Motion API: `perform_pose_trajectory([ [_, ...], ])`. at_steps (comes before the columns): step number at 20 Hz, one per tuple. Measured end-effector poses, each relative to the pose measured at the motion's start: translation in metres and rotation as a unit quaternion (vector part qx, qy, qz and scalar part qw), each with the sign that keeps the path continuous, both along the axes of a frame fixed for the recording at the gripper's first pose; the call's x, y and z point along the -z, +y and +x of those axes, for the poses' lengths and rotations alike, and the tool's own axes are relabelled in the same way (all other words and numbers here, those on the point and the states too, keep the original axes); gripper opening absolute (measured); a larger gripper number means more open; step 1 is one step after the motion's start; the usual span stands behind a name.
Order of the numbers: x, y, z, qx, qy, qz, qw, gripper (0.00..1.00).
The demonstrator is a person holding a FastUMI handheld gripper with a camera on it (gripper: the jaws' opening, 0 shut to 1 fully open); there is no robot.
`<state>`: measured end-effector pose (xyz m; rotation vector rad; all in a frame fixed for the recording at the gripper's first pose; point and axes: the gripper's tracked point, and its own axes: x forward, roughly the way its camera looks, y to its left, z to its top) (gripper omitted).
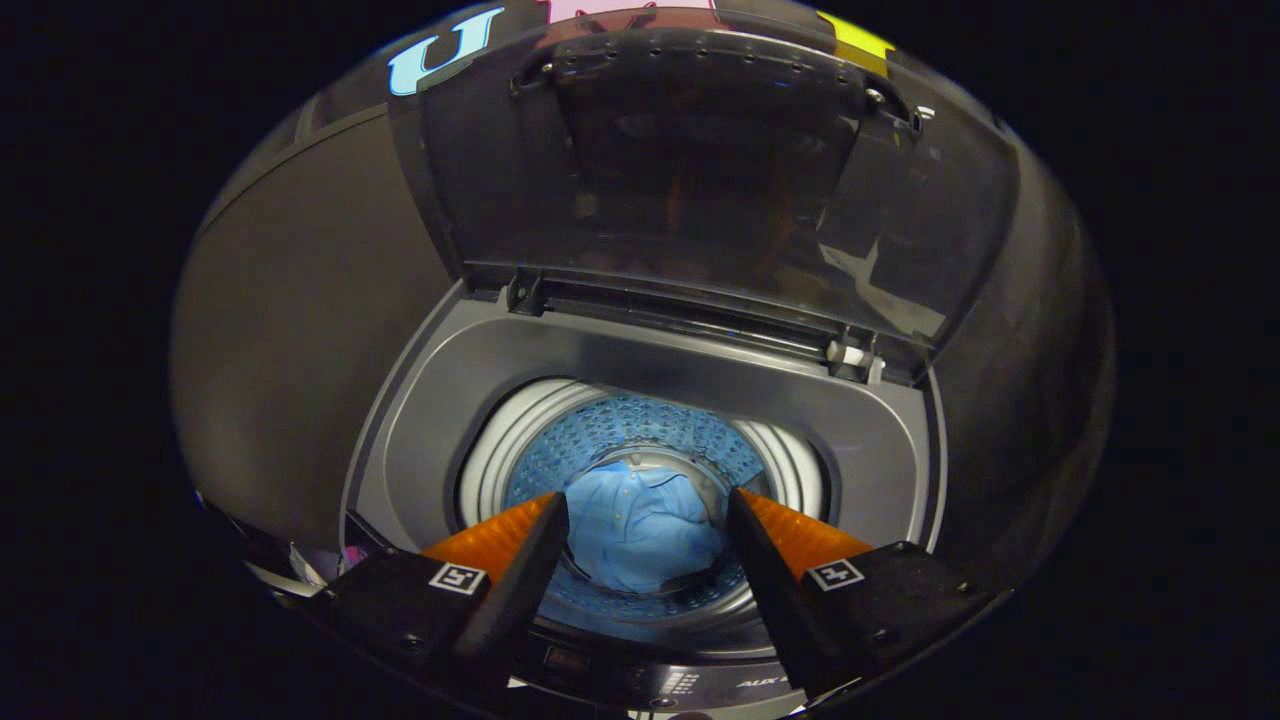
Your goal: Put the clothes into the washing machine and then close the washing machine lid.
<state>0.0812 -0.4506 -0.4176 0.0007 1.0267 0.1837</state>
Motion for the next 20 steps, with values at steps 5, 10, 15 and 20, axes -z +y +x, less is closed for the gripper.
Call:
perform_pose_trajectory([
  [5, -0.037, 0.000, 0.013, 0.031, -0.042, 0.018, 0.998, 1.00],
  [10, -0.107, -0.005, 0.038, 0.065, -0.142, 0.035, 0.987, 1.00],
  [15, -0.215, 0.001, 0.057, 0.050, -0.283, 0.048, 0.957, 1.00],
  [20, -0.302, 0.001, 0.084, 0.059, -0.367, 0.072, 0.926, 0.99],
])
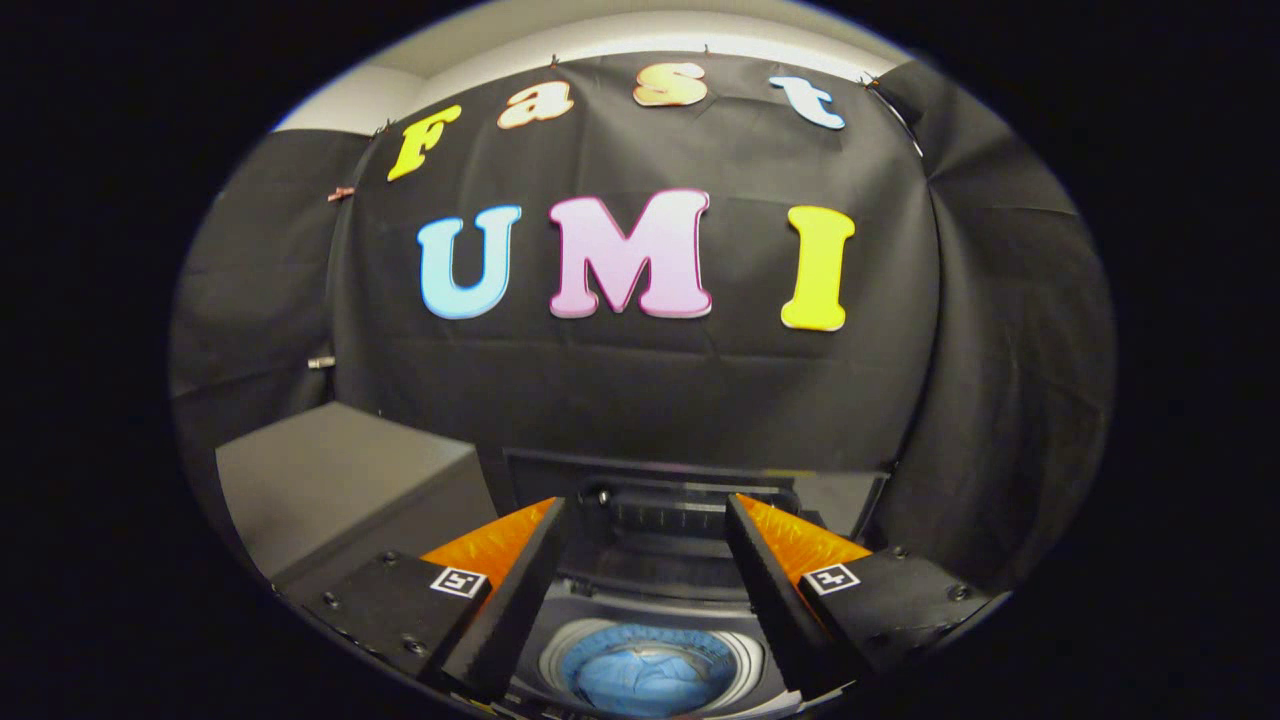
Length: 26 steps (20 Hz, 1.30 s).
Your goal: Put the clothes into the washing machine and then close the washing machine lid.
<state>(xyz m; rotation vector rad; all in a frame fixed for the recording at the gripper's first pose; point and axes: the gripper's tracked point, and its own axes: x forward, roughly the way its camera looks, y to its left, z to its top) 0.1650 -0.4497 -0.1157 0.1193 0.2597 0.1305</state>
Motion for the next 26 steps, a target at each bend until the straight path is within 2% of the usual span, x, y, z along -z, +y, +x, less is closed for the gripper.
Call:
perform_pose_trajectory([
  [4, -0.026, -0.014, 0.057, 0.023, -0.037, -0.009, 0.999, 0.98],
  [7, 0.003, -0.019, 0.098, 0.031, 0.006, -0.022, 0.999, 0.98],
  [11, 0.057, -0.020, 0.129, 0.034, 0.078, -0.042, 0.995, 0.99],
  [13, 0.084, -0.017, 0.125, 0.024, 0.130, -0.042, 0.990, 0.99],
  [14, 0.076, -0.019, 0.130, 0.030, 0.115, -0.020, 0.993, 0.99],
  [16, 0.084, -0.018, 0.130, 0.031, 0.139, 0.005, 0.990, 0.97],
  [17, 0.084, -0.016, 0.132, 0.031, 0.136, 0.008, 0.990, 1.00],
  [26, 0.088, -0.016, 0.129, 0.027, 0.139, -0.007, 0.990, 1.00],
])
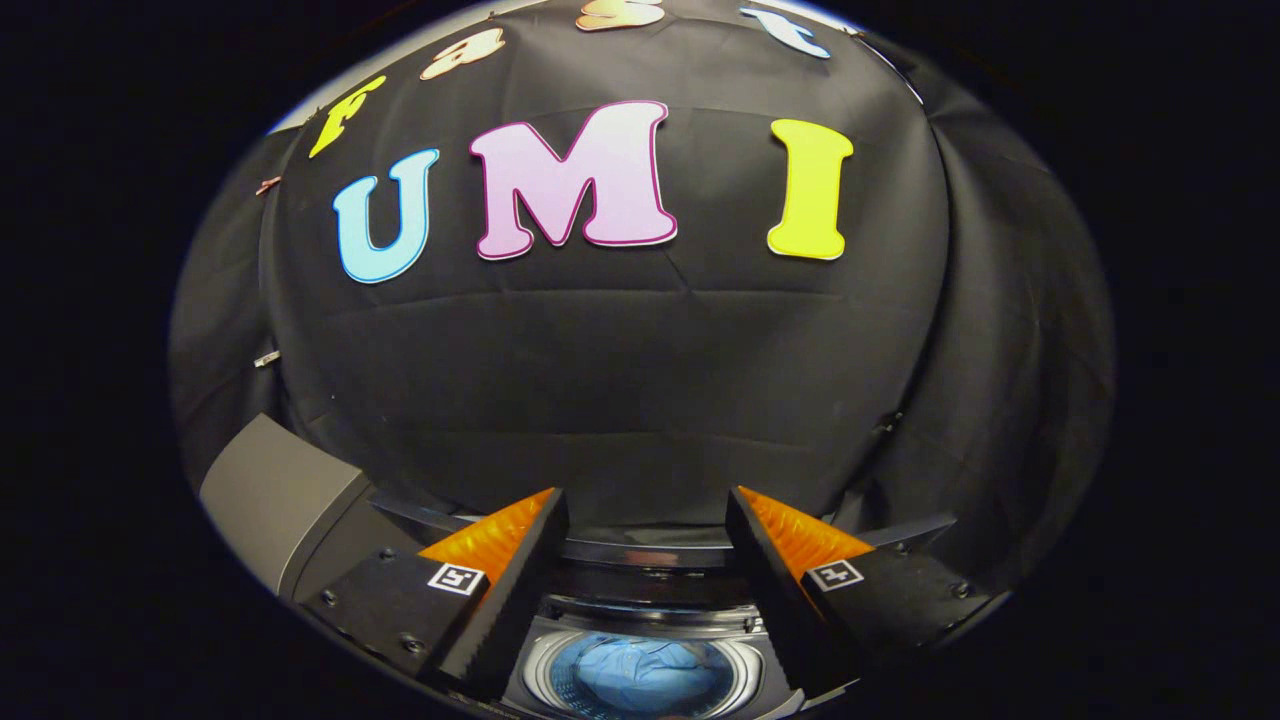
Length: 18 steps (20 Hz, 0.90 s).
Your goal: Put the clothes into the washing machine and then close the washing machine lid.
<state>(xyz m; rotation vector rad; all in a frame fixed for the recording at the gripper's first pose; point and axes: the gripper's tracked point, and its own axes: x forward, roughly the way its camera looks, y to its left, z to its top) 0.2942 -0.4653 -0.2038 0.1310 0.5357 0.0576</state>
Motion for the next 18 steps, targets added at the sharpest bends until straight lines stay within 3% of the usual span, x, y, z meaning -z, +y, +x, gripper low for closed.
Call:
perform_pose_trajectory([
  [18, -0.0006, -0.0015, 0.0001, 0.013, 0.010, -0.011, 1.000, 1.00],
])
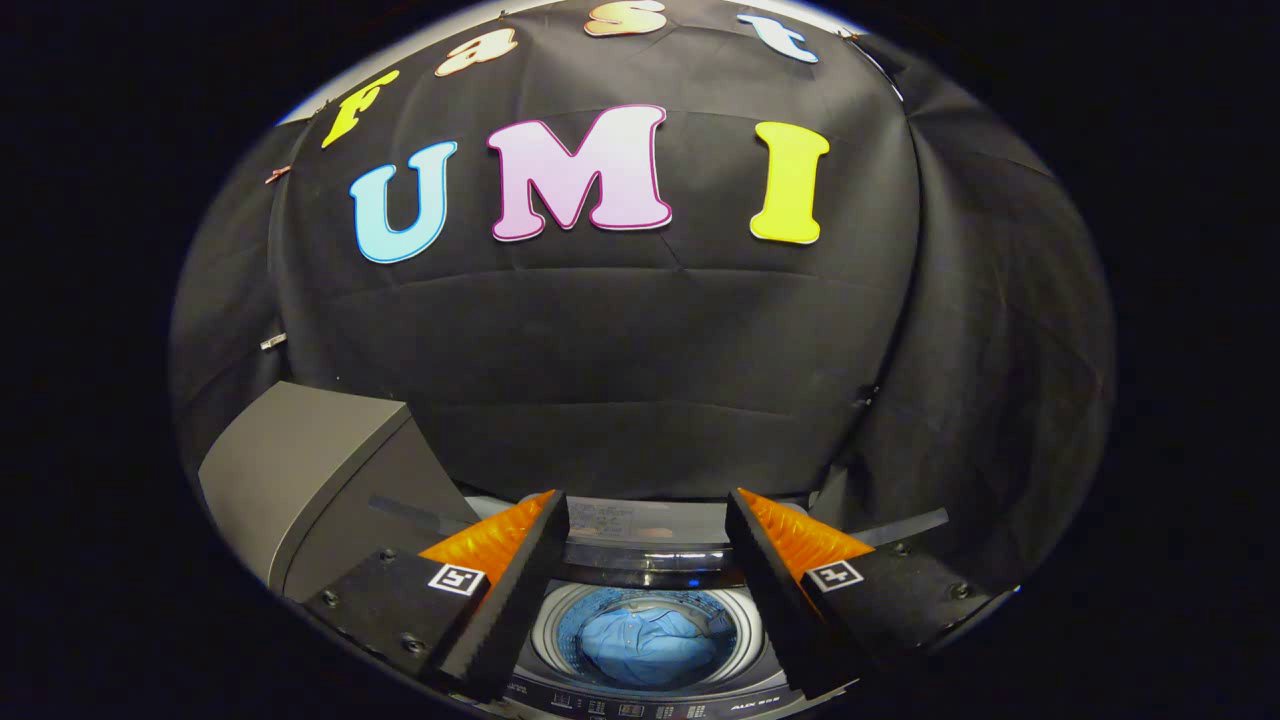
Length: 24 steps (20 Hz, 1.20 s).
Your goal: Put the clothes into the washing machine and then close the washing machine lid.
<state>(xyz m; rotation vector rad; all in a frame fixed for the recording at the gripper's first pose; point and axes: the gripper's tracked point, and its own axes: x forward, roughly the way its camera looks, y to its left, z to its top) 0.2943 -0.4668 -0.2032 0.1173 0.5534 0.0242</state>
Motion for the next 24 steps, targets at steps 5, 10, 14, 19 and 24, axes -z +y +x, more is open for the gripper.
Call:
perform_pose_trajectory([
  [5, 0.003, 0.001, -0.004, 0.002, 0.007, 0.000, 1.000, 1.00],
  [10, 0.027, 0.006, -0.011, 0.001, 0.039, 0.001, 0.999, 1.00],
  [14, 0.081, -0.001, -0.066, 0.007, 0.132, -0.020, 0.991, 1.00],
  [19, 0.095, 0.008, -0.074, -0.001, 0.142, -0.026, 0.990, 1.00],
  [24, 0.072, 0.014, -0.053, -0.001, 0.108, -0.022, 0.994, 1.00],
])
